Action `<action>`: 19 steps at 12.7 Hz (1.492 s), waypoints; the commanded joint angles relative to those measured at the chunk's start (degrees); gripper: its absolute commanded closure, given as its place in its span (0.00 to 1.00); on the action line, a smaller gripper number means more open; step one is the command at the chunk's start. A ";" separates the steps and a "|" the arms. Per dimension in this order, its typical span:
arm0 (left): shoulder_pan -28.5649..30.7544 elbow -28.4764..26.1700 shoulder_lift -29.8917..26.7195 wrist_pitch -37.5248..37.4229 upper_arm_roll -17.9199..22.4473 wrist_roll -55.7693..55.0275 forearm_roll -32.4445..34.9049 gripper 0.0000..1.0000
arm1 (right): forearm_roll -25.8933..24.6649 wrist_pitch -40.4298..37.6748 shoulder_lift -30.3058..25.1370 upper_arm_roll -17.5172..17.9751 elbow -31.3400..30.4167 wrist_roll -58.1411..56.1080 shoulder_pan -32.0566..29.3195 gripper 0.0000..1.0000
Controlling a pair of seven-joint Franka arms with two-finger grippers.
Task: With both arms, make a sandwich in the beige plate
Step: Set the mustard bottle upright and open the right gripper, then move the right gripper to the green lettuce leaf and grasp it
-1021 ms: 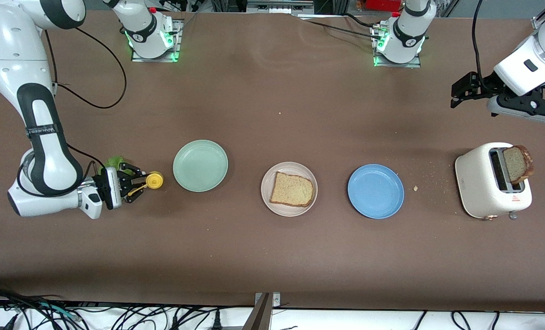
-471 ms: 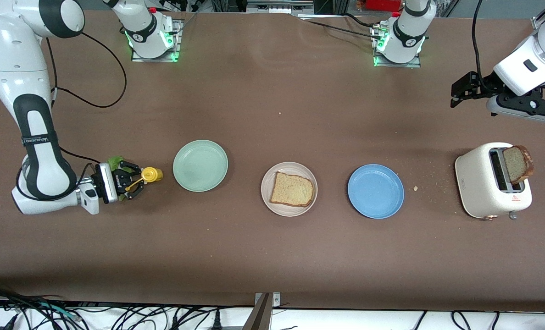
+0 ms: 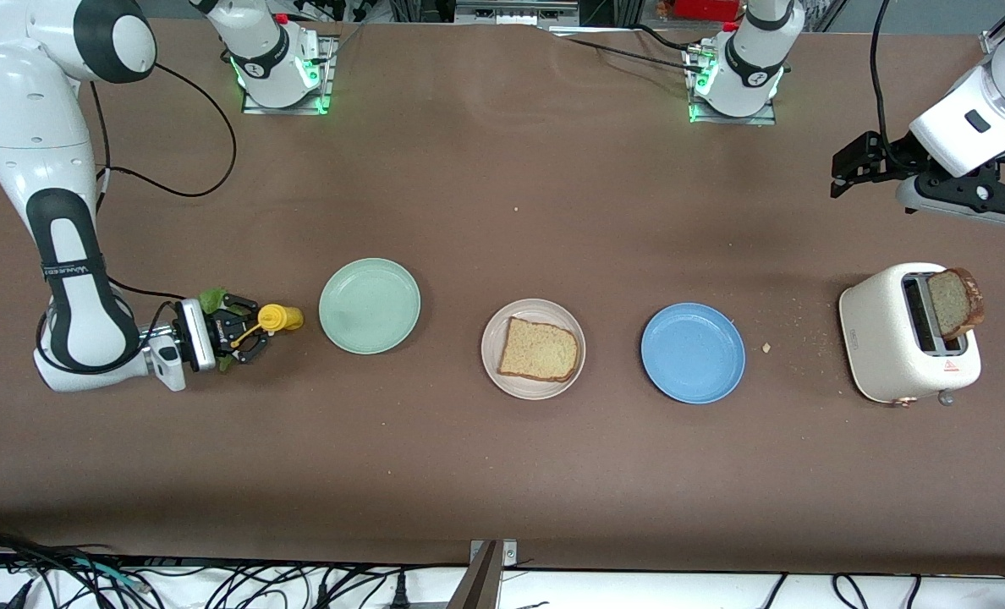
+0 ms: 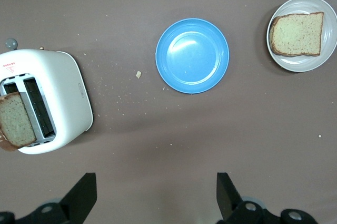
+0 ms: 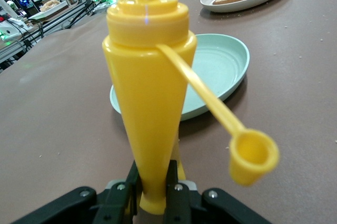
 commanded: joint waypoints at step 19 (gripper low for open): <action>0.07 -0.37 -0.47 -0.42 0.14 0.40 -0.53 0.00 | -2.42 -0.52 -4.96 -3.61 -0.05 -0.66 0.10 0.00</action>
